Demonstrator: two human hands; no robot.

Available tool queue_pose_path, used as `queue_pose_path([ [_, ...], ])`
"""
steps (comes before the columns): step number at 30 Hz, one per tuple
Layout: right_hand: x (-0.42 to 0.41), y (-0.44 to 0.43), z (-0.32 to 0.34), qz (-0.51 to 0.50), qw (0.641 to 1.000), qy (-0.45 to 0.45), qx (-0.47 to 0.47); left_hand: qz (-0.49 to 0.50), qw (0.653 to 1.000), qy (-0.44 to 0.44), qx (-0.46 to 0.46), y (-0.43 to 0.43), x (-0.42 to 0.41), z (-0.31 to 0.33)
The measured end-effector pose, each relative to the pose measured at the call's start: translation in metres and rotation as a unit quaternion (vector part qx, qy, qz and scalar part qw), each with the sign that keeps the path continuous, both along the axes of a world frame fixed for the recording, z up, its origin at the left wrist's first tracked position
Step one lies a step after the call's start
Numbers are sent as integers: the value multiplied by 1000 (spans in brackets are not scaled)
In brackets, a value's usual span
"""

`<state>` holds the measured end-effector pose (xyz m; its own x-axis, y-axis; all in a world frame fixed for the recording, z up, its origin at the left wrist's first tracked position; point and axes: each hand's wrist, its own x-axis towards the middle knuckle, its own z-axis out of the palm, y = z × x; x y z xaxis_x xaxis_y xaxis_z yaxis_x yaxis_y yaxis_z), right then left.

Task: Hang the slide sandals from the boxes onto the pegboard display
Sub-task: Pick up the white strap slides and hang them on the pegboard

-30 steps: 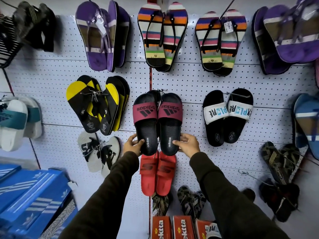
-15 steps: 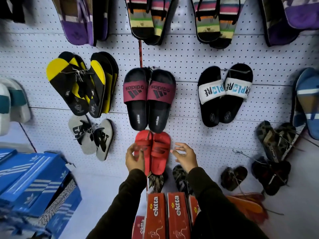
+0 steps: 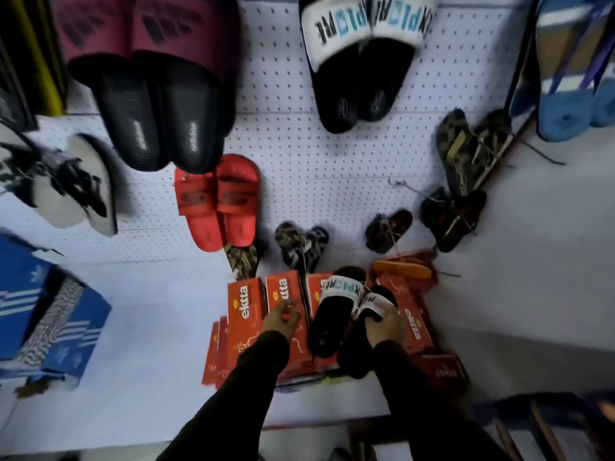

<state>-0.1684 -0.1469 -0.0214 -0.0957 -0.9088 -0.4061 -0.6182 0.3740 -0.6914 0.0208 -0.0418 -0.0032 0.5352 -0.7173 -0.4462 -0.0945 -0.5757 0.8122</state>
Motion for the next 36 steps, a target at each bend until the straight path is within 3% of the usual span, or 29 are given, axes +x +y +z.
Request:
queue_pose_path([
  [2, -18, 2, -24, 8, 996, 47, 72, -40, 998, 19, 50, -10, -20, -14],
  [4, -29, 8, -41, 24, 992, 38, 115, -73, 993, 36, 86, -19, -35, -29],
  [6, -33, 14, -50, 7, 985, -32, 169, -86, 988, 41, 120, -26, -45, -44],
  [9, -33, 25, -51, -75, 940, -162, 291, -70, 986, 38, 149, -34, -50, -65],
  [16, -43, 23, -56, -98, 926, -207, 300, -18, 985, 77, 155, -38, -52, -69],
  [21, -55, 29, -46, -113, 931, -211, 277, 1, 980, 139, 144, -28, -60, -60],
  [26, -54, 31, -15, -89, 948, -240, 192, 45, 985, 156, 62, -12, -61, -36],
  [31, -41, 19, 38, -85, 935, -319, 126, 65, 987, 145, -37, -10, -49, 1],
  [36, -22, -2, 88, -24, 941, -337, 8, 74, 981, 91, -158, -23, -38, 61],
])
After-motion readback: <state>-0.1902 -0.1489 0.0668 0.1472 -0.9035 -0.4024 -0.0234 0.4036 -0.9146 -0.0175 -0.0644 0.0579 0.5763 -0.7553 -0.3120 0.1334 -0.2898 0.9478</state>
